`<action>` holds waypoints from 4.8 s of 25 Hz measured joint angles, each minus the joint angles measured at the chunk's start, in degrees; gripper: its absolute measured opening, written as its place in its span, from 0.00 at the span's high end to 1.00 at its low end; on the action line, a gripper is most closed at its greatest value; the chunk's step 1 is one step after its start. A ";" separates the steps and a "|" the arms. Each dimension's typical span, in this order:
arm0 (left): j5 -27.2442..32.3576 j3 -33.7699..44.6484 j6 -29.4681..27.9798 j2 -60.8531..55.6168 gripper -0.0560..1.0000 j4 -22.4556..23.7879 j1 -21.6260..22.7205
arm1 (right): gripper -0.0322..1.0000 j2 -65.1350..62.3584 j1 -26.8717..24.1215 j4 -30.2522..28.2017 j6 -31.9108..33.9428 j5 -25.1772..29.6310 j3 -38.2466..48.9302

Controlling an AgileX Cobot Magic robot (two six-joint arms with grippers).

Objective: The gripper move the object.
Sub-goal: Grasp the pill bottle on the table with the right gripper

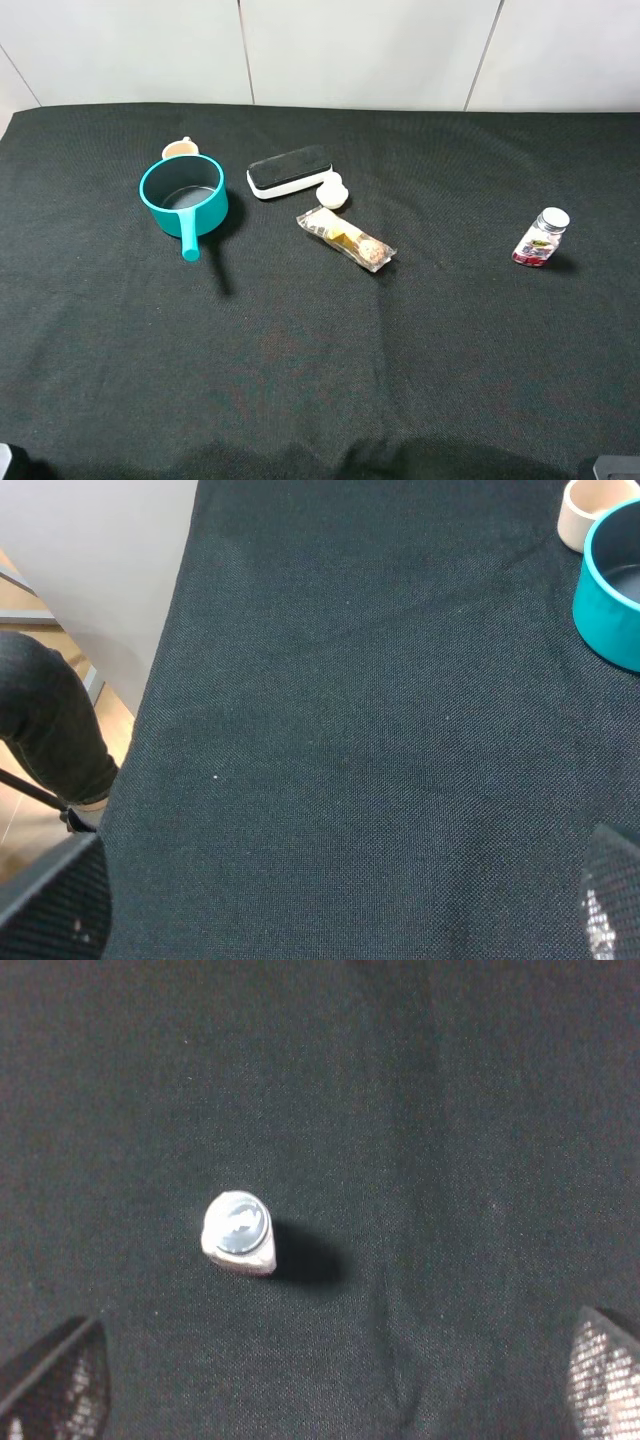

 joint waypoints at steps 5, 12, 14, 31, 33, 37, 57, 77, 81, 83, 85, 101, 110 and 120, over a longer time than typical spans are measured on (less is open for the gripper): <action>0.00 0.00 0.00 0.00 0.01 0.00 0.00 | 0.30 7.02 0.00 -0.21 0.00 0.30 -3.88; 0.00 0.00 0.00 0.00 0.01 0.00 0.00 | 0.30 15.08 0.00 -0.54 0.00 0.35 -7.77; 0.00 0.00 0.00 0.00 0.01 0.00 0.00 | 0.30 17.53 0.00 -0.54 0.00 0.35 -8.90; 0.00 0.00 0.00 0.00 0.01 0.00 0.00 | 0.30 32.51 0.00 3.34 11.19 0.10 -11.37; 0.00 0.00 0.00 0.00 0.01 0.00 0.00 | 0.30 33.57 0.00 4.92 11.81 0.09 -11.37; 0.00 0.00 0.00 0.00 0.01 0.00 0.00 | 0.30 35.30 0.00 7.24 13.35 0.04 -11.37; 0.00 0.00 0.00 0.00 0.01 0.00 0.00 | 0.30 39.25 0.00 10.98 14.16 -4.91 -5.00; 0.00 0.00 0.00 0.00 0.01 0.00 0.00 | 0.30 47.67 0.00 10.87 13.77 -8.38 -5.00; 0.00 0.00 0.00 0.00 0.01 0.00 0.00 | 0.30 47.96 0.00 10.87 13.74 -8.51 -4.96; 0.00 0.00 0.00 0.00 0.01 0.00 0.00 | 0.30 47.96 0.00 10.87 13.74 -8.51 -4.96; 0.00 0.00 0.00 0.00 0.01 0.00 0.00 | 0.30 47.96 0.00 10.87 13.74 -8.56 -4.96; 0.00 0.00 0.00 0.00 0.01 0.00 0.00 | 0.30 50.07 0.68 10.26 13.50 -8.39 -4.96; 0.00 0.00 0.00 0.00 0.01 0.00 0.00 | 0.30 51.82 1.64 10.21 13.45 -9.25 -4.96; 0.00 0.00 0.00 0.00 0.01 0.00 0.00 | 0.30 52.36 1.64 9.89 13.02 -9.30 -4.96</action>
